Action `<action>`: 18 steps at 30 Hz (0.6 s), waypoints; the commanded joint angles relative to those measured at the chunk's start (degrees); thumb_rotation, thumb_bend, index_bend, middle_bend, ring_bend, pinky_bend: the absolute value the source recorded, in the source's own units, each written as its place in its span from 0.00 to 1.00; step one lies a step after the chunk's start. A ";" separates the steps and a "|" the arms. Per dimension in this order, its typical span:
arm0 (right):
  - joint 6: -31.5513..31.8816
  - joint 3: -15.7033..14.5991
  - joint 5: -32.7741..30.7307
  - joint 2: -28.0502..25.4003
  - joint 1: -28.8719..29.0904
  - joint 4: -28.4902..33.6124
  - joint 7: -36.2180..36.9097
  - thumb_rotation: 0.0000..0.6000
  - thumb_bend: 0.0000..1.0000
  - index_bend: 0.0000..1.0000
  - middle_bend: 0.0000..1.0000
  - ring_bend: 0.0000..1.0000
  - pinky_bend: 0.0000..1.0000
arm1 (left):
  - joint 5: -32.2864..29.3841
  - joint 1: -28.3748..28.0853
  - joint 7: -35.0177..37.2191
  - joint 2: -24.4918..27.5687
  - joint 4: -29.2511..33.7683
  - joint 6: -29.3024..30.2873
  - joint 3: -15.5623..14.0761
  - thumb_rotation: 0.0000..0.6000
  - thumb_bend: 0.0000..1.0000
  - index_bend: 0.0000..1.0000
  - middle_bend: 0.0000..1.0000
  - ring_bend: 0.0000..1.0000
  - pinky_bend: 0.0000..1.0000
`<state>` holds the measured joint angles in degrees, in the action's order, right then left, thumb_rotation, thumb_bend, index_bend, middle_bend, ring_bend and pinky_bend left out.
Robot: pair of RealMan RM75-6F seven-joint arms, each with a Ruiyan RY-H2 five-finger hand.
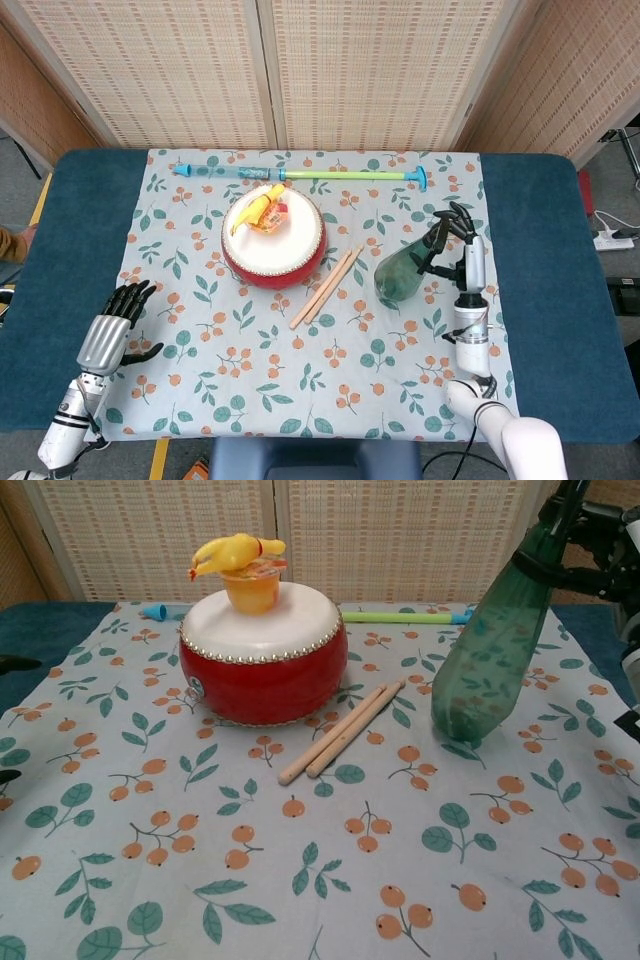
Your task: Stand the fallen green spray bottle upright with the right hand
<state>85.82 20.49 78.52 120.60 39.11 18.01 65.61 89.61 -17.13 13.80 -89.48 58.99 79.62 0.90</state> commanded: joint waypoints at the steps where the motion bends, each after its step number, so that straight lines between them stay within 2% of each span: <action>1: -0.05 -0.49 0.22 0.13 0.24 -0.46 -0.39 1.00 0.04 0.67 0.62 0.29 0.15 | 0.05 0.06 0.19 -0.04 -0.19 0.13 -0.04 1.00 0.17 0.00 0.00 0.00 0.03; 18: -0.37 -2.53 0.63 0.40 0.11 -1.28 -1.75 1.00 0.04 0.63 0.62 0.28 0.15 | 0.73 0.19 1.24 0.32 0.20 0.99 -0.40 1.00 0.17 0.00 0.00 0.00 0.03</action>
<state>85.46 17.97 79.14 121.01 39.22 16.72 63.86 90.34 -16.94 15.04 -89.16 59.19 80.61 0.50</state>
